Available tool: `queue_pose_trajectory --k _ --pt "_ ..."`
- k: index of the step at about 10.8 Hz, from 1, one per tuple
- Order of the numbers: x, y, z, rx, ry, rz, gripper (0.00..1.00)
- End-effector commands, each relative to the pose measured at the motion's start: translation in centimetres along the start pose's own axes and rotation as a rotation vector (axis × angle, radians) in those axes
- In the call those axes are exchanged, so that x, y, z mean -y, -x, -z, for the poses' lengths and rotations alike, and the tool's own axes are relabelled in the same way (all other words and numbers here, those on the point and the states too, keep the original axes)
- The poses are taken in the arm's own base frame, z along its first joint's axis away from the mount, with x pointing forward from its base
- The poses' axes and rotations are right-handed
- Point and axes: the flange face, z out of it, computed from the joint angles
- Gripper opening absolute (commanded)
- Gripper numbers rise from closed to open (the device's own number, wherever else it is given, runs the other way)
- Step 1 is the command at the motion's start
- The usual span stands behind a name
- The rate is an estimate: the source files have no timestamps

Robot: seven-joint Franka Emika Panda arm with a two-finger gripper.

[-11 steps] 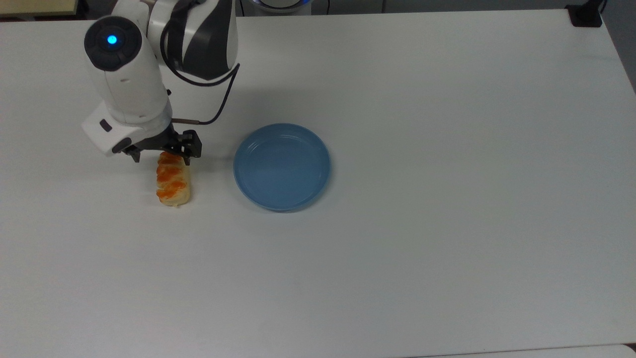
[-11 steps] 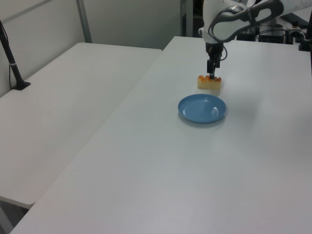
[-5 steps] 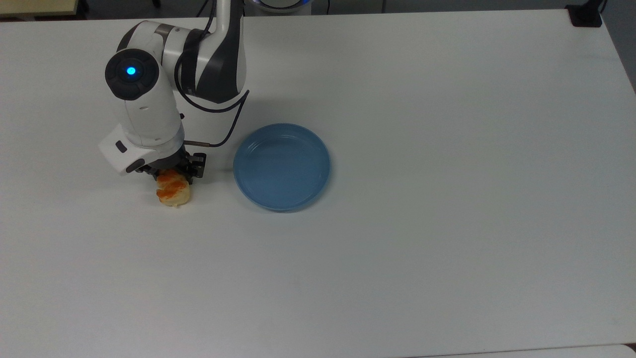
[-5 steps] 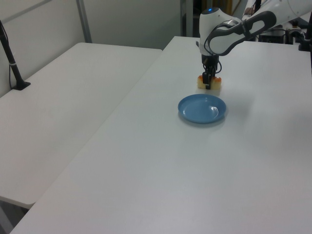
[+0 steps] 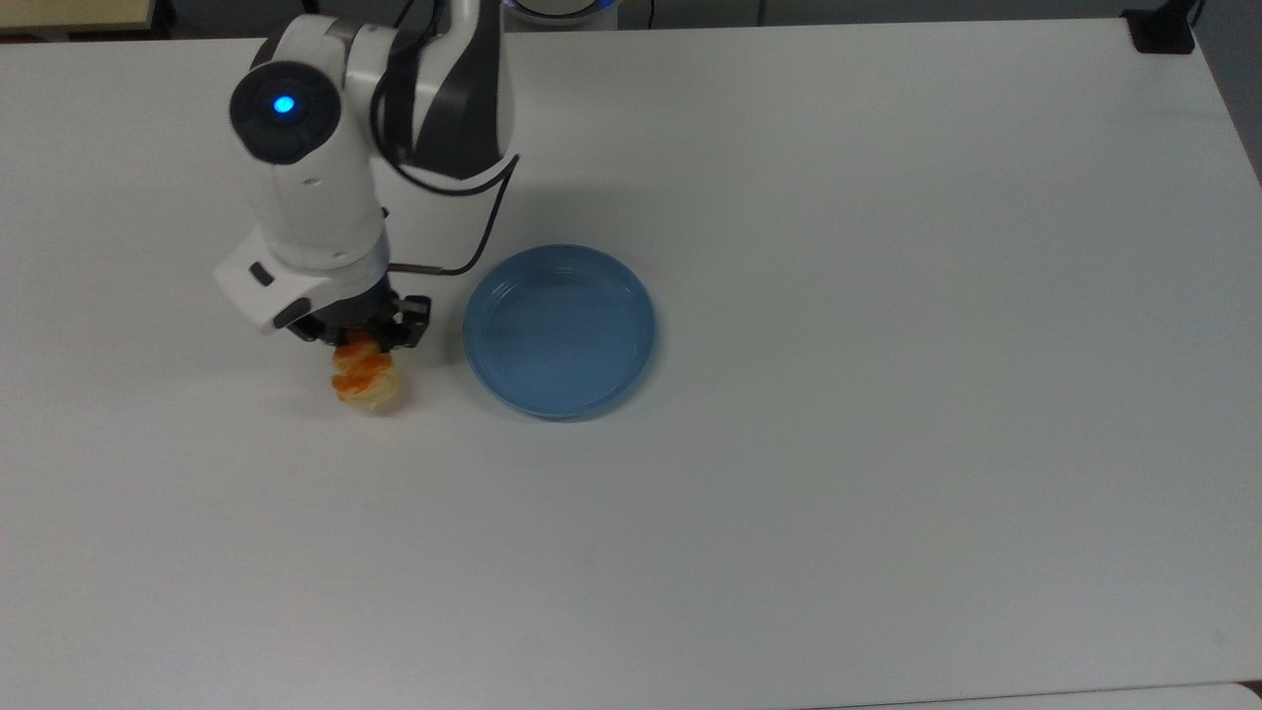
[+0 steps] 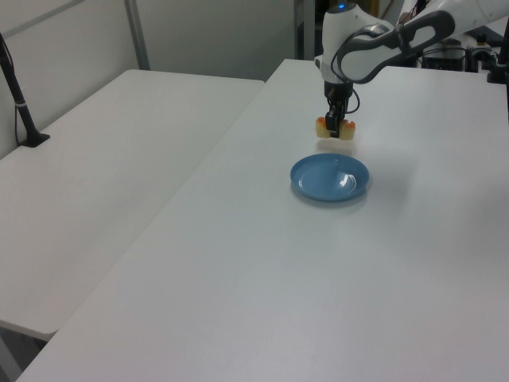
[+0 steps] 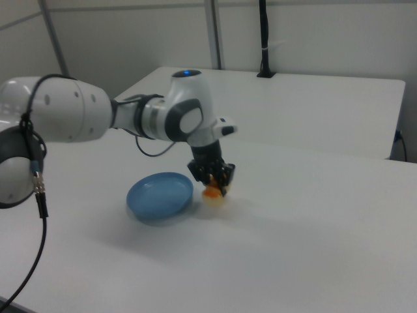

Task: Put the bread onto the plate
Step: 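Carry the held bread roll over the blue plate and lower it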

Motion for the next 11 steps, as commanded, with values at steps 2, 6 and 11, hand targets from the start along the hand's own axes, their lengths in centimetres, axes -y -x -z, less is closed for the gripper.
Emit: queue_pose_trajectory --k 2,6,11 --pt "10.4 2.5 4.6 0.022 0.006 0.042 0.39" --pt "17.6 2.0 1.9 0.028 0.018 0.033 0.47" --pt "18.0 2.1 1.1 0.036 0.033 0.022 1.0"
